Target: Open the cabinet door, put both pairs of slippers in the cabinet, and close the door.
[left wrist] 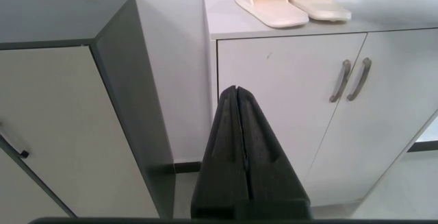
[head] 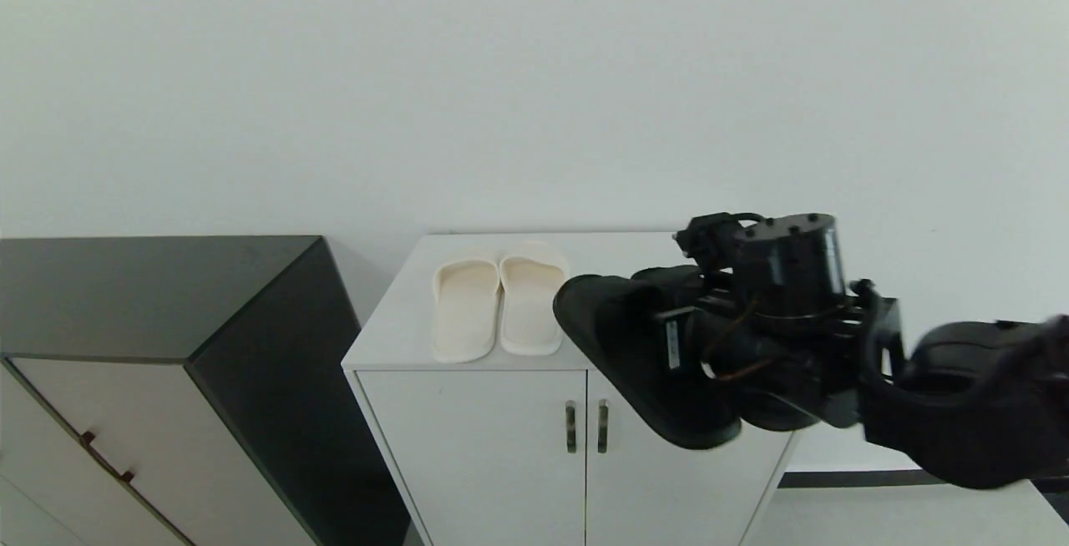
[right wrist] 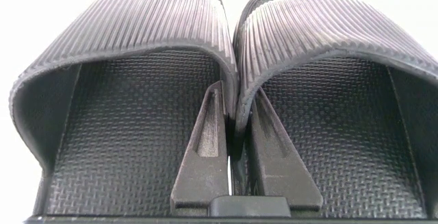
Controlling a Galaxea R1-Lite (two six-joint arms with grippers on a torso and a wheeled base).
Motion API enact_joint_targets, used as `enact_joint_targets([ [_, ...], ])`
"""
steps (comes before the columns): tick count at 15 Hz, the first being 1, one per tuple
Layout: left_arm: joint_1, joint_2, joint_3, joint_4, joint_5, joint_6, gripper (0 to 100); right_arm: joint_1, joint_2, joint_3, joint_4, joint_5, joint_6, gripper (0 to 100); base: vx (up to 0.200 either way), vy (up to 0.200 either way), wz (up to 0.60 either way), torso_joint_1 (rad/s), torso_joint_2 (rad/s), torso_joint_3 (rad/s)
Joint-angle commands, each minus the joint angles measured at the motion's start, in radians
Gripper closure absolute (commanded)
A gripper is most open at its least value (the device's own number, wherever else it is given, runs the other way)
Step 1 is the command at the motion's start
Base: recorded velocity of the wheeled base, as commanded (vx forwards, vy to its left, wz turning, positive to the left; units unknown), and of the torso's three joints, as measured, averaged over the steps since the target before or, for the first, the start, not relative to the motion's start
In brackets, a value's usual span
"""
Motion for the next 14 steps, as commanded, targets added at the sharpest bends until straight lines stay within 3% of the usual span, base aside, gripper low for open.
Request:
enact_joint_targets([
  [1,0.0,0.0,0.0,0.0,0.0,-0.001,100,0.024,-0.286,0.22,0.0,0.162,0.001,100,0.0,0.0,0.0,0.0,0.0,0.0],
  [8,0.0,0.0,0.0,0.0,0.0,0.0,100,0.023,-0.286,0.276,-0.001,0.212,-0.002,100,0.0,0.0,0.0,0.0,0.0,0.0],
  [12,0.0,0.0,0.0,0.0,0.0,0.0,100,0.023,-0.286,0.288,-0.001,0.214,-0.005,100,-0.2,0.0,0.0,0.012,0.0,0.001],
  [14,0.0,0.0,0.0,0.0,0.0,0.0,100,0.023,-0.285,0.297,-0.004,0.22,-0.017,100,0.0,0.0,0.0,0.0,0.0,0.0],
])
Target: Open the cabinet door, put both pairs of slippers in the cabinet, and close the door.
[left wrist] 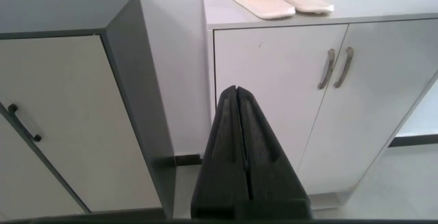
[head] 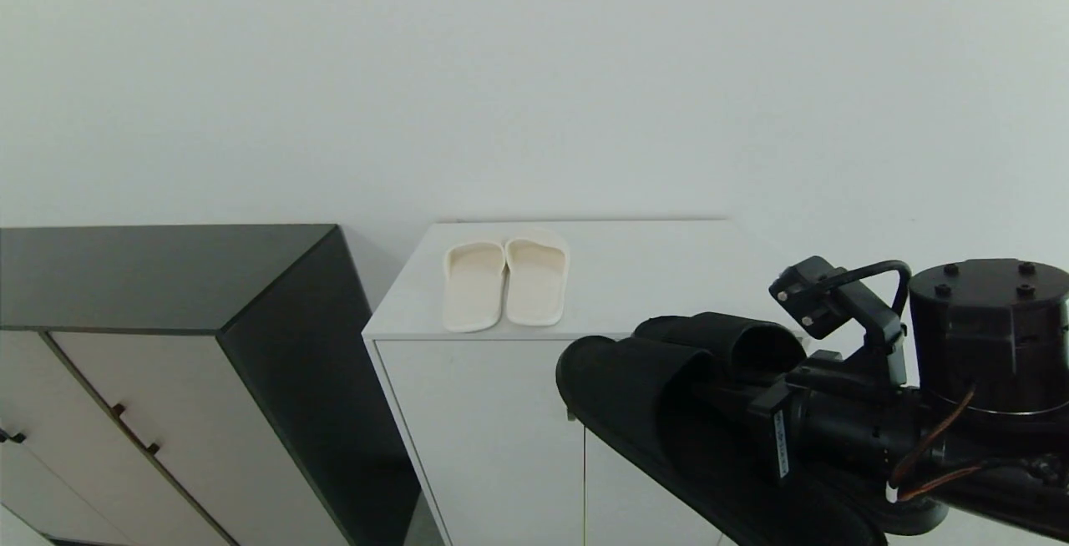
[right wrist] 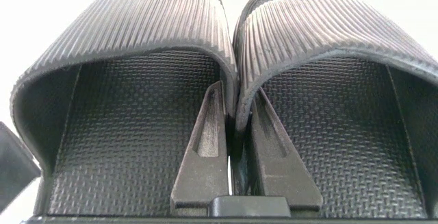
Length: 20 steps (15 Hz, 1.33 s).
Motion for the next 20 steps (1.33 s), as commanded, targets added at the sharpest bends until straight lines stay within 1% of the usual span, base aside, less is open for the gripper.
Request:
enact_joint_targets([
  [1,0.0,0.0,0.0,0.0,0.0,-0.001,100,-0.001,-0.002,0.009,-0.002,0.002,-0.008,100,0.0,0.0,0.0,0.0,0.0,0.0],
  [10,0.0,0.0,0.0,0.0,0.0,-0.001,100,0.0,-0.003,0.02,-0.019,0.004,-0.011,100,0.0,0.0,0.0,0.0,0.0,0.0],
  [12,0.0,0.0,0.0,0.0,0.0,-0.001,100,0.002,-0.006,0.026,-0.02,0.022,-0.011,100,0.0,0.0,0.0,-0.04,0.1,0.057],
  [13,0.0,0.0,0.0,0.0,0.0,-0.001,100,0.002,-0.019,0.034,-0.02,0.044,-0.012,100,0.0,0.0,0.0,-0.139,0.35,0.193],
  [15,0.0,0.0,0.0,0.0,0.0,-0.001,100,0.009,-0.025,0.049,-0.02,0.048,-0.04,100,0.0,0.0,0.0,-0.2,0.49,0.269],
  [20,0.0,0.0,0.0,0.0,0.0,-0.001,100,0.012,-0.025,0.054,-0.02,0.048,-0.041,100,0.0,0.0,0.0,-0.229,0.54,0.316],
])
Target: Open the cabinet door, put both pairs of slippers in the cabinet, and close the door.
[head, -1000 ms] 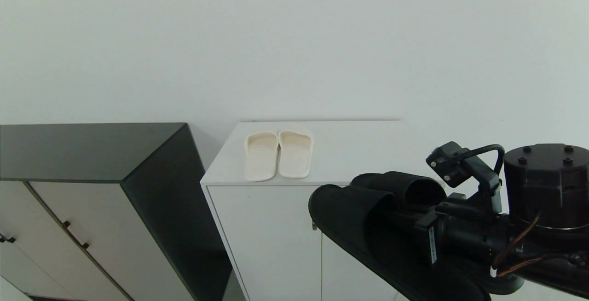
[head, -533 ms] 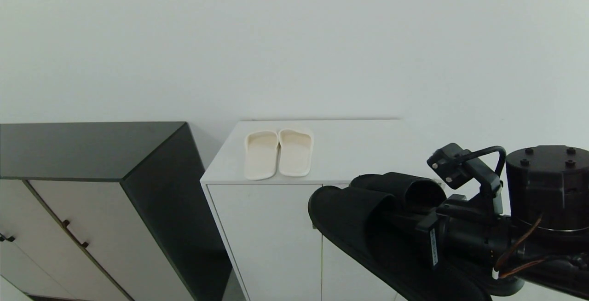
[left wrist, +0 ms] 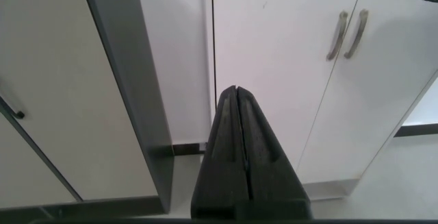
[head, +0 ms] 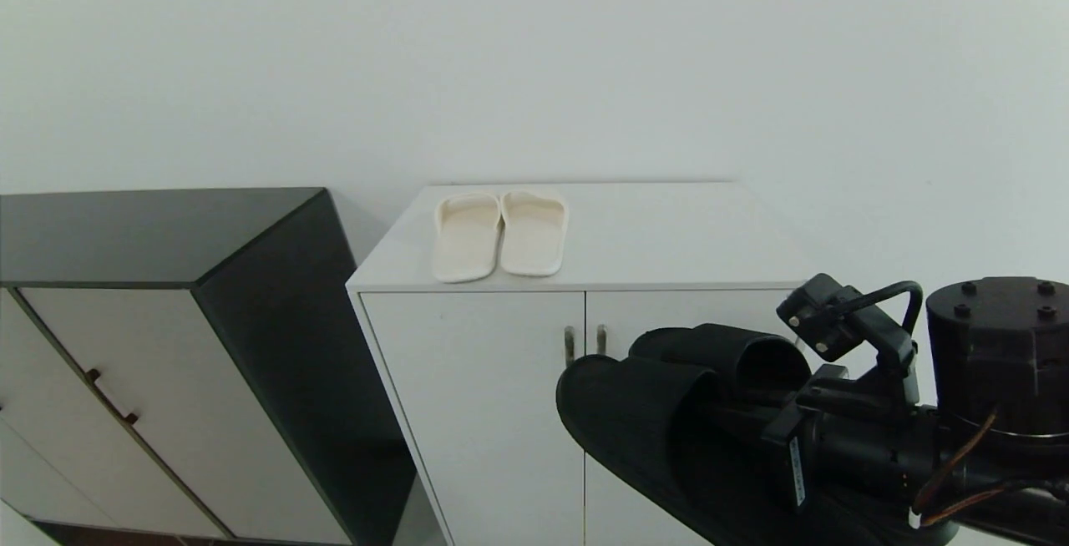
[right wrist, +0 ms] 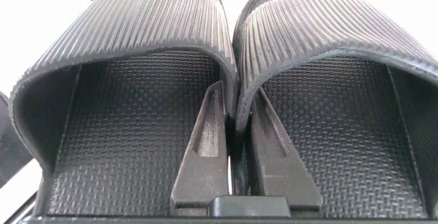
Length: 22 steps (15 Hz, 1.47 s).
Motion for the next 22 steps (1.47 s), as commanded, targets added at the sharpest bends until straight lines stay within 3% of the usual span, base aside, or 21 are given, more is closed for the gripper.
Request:
enact_joint_targets([
  [1,0.0,0.0,0.0,0.0,0.0,0.001,100,0.0,-0.003,0.005,0.0,-0.001,0.0,100,0.0,0.0,0.0,-0.217,0.52,0.31],
  [10,0.0,0.0,0.0,0.0,0.0,0.001,100,0.0,0.0,0.007,0.0,0.001,0.0,100,0.0,0.0,0.0,-0.187,0.5,0.314],
  [11,0.0,0.0,0.0,0.0,0.0,0.001,0,0.0,0.003,0.007,0.0,0.001,0.0,100,0.0,0.0,0.0,-0.154,0.49,0.32],
  [19,0.0,0.003,0.0,0.001,0.0,0.004,0,0.014,0.003,0.014,0.0,0.001,0.0,100,0.0,0.0,0.0,-0.111,0.46,0.345],
  [22,0.0,0.109,0.0,0.001,0.0,0.004,0,0.019,0.002,0.016,0.0,-0.001,0.0,100,0.0,0.0,0.0,-0.04,0.44,0.383],
])
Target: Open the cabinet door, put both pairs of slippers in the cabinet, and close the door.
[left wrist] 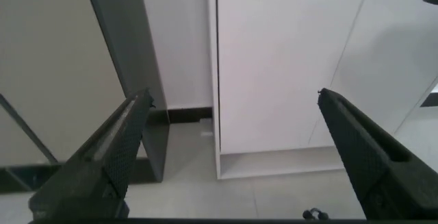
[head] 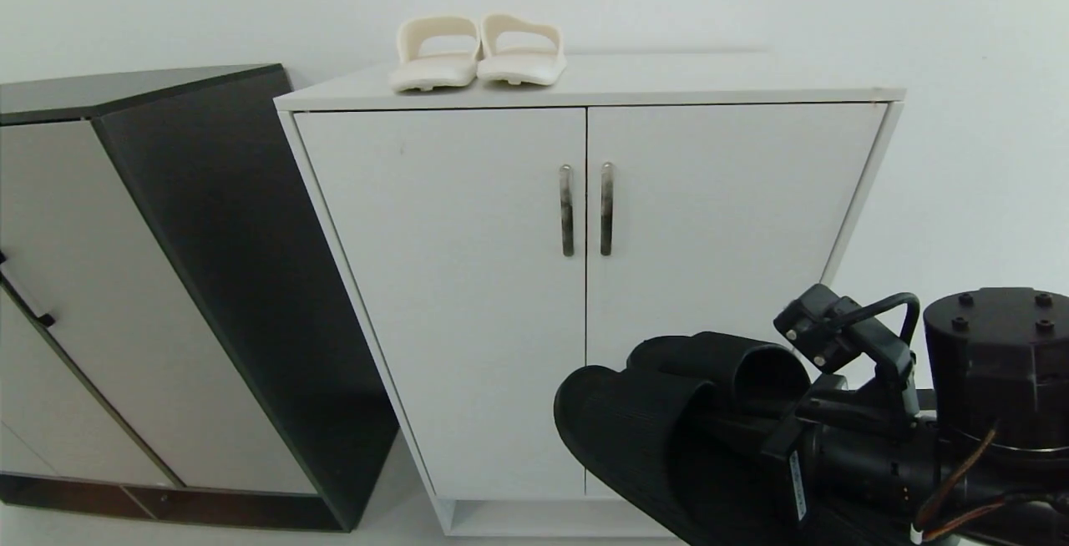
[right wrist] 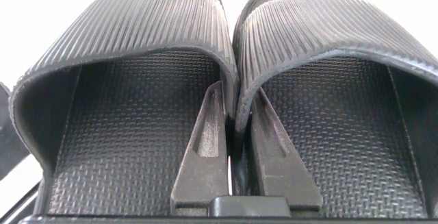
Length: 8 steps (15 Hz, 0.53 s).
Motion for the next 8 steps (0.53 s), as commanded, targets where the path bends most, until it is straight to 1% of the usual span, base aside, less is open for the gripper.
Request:
enact_joint_targets([
  [1,-0.003,0.069,0.0,-0.001,0.0,0.0,0,0.003,0.003,0.002,0.0,0.0,0.0,100,0.0,0.0,0.0,-0.017,0.38,0.359],
  [2,-0.007,0.075,0.0,-0.001,0.0,0.002,0,0.003,0.001,0.003,0.0,0.0,0.0,100,0.0,0.0,0.0,-0.012,0.22,0.217],
  [3,-0.007,0.084,-0.021,-0.008,-0.004,0.007,0,0.003,0.003,0.003,-0.002,0.0,0.0,100,0.0,0.0,0.0,0.002,0.12,0.119],
  [4,-0.006,0.142,-0.124,-0.016,-0.009,-0.009,0,0.006,0.003,0.005,-0.002,0.0,0.0,100,0.0,0.0,0.0,0.007,0.07,0.041],
  [5,-0.007,0.201,-0.195,-0.016,-0.011,-0.02,0,0.006,0.003,0.005,-0.003,0.0,0.001,100,0.0,0.0,0.0,-0.002,0.05,0.051],
  [6,-0.013,0.363,-0.305,-0.027,-0.047,-0.01,0,0.006,0.003,0.01,-0.017,-0.002,0.0,100,0.0,0.0,0.0,0.0,0.0,0.0],
  [7,-0.018,0.483,-0.357,-0.05,-0.115,0.0,0,0.006,0.004,0.014,-0.026,-0.002,0.0,100,0.0,0.0,0.0,0.0,0.0,0.0],
  [8,-0.018,0.597,-0.399,-0.086,-0.169,0.002,0,0.006,0.004,0.019,-0.029,-0.002,0.0,100,0.0,0.0,0.0,0.0,0.0,0.0],
])
